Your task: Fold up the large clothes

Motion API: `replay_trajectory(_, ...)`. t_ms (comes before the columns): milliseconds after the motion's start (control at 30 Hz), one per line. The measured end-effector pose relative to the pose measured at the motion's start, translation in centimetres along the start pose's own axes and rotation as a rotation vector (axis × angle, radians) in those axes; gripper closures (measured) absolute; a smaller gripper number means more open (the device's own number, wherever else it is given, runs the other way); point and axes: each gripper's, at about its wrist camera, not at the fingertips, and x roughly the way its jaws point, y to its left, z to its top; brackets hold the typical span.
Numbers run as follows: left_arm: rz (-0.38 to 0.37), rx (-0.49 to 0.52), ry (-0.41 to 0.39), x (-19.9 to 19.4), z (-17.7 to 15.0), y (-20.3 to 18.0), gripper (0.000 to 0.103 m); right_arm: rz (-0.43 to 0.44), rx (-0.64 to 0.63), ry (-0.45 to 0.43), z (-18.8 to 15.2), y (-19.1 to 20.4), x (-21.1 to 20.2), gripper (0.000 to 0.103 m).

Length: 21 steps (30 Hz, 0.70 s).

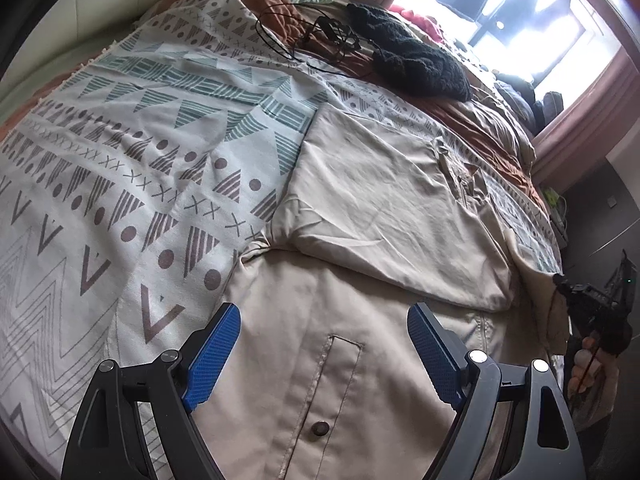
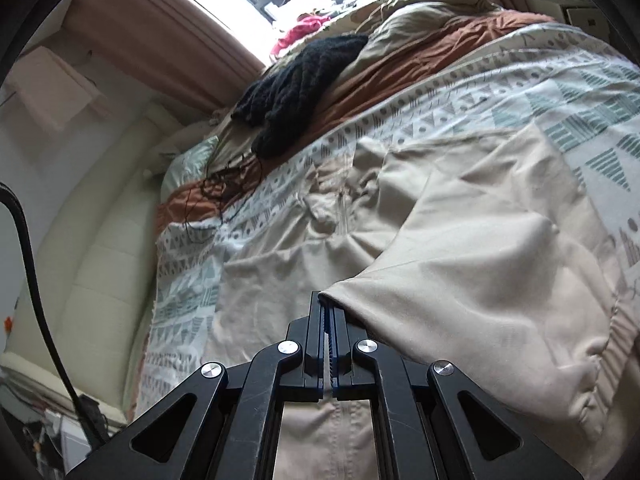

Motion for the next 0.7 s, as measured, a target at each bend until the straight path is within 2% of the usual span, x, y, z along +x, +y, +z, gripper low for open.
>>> replay_trajectory(67,0.010,0.009,-0.005,0.1,-0.3,-0.2,0.017,-0.067,-0.010,0.103,-1.6,0.0,2.7,0.095)
replay_trajectory(133,0.007,0.016,-0.003,0.4,-0.5,-0.5,0.017,-0.079,-0.013,0.173,-3.0,-0.2,4.2,0.089)
replay_trajectory(200,0.003,0.026,0.004,0.8,-0.7,-0.9,0.017,-0.024,-0.005,0.204,-4.0,-0.7,4.4,0.057)
replay_trajectory(233,0.003,0.032,0.009,1.1,-0.8,-1.2,0.017,-0.015,-0.007,0.205,-4.5,-0.8,4.1,0.052)
replay_trajectory(400,-0.010,0.052,0.028,2.3,-1.1,-2.7,0.017,-0.025,-0.014,0.143,-4.8,-3.5,-0.8,0.049)
replay_trajectory(567,-0.017,0.071,0.048,3.6,-1.3,-3.9,0.017,-0.148,0.087,0.051,-4.3,-9.0,-5.6,0.044)
replay_trajectory(700,-0.023,0.067,0.055,4.0,-1.4,-4.2,0.017,-0.200,0.182,0.053,-4.6,-13.3,-6.9,0.044)
